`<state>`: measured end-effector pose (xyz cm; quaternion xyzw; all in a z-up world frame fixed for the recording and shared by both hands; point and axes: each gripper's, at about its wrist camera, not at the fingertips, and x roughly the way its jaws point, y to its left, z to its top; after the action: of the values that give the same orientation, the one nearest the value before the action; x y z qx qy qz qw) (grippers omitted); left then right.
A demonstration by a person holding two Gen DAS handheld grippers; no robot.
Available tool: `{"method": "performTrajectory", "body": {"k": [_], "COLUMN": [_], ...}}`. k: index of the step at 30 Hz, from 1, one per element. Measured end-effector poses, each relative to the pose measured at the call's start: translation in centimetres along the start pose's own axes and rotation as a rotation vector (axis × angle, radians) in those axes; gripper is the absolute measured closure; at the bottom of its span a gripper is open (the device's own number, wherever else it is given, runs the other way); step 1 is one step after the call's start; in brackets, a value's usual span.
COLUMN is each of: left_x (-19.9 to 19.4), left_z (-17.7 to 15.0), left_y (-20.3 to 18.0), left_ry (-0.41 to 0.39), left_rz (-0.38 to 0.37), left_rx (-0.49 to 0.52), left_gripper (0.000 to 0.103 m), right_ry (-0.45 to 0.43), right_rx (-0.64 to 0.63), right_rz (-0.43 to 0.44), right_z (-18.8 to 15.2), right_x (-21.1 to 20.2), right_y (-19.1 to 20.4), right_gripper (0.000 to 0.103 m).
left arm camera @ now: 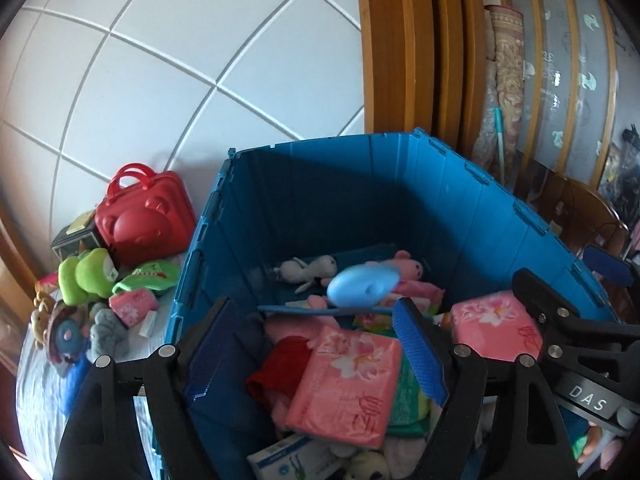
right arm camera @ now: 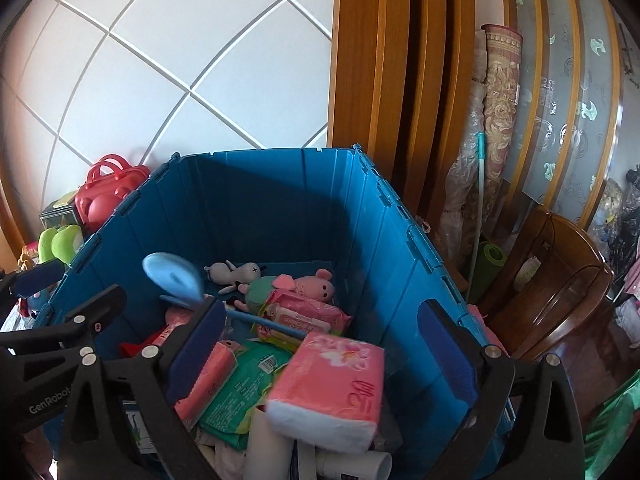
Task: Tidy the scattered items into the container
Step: 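Carry the boomerang with left gripper while right gripper carries the tissue pack into the box, then open both grippers over the box and move back to the table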
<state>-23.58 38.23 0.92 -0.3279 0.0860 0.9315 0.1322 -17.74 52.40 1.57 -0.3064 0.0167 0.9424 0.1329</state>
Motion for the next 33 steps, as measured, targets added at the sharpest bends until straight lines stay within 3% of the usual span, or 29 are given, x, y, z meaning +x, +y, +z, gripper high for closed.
{"method": "performTrajectory", "body": {"k": [22,27,33], "left_x": [-3.5,-4.8,-6.3], "left_z": [-3.6,-4.9,-7.3], "left_y": [4.6,6.6,11.6], "left_ry": [0.001,-0.006,0.004], "left_rz": [0.066,0.109,0.192], "left_rx": [-0.086,-0.107,-0.171], "left_gripper": [0.017,0.017,0.017], "right_ry": [-0.017,-0.034,-0.055], "right_rx": [-0.002,-0.019,-0.048], "right_rz": [0.075,0.125,0.211], "right_z": [-1.9,-1.9,-1.9], "right_x": [-2.6,-3.3,-4.0], "right_y": [2.0,3.9,8.7], "right_gripper": [0.000,0.000,0.000]}}
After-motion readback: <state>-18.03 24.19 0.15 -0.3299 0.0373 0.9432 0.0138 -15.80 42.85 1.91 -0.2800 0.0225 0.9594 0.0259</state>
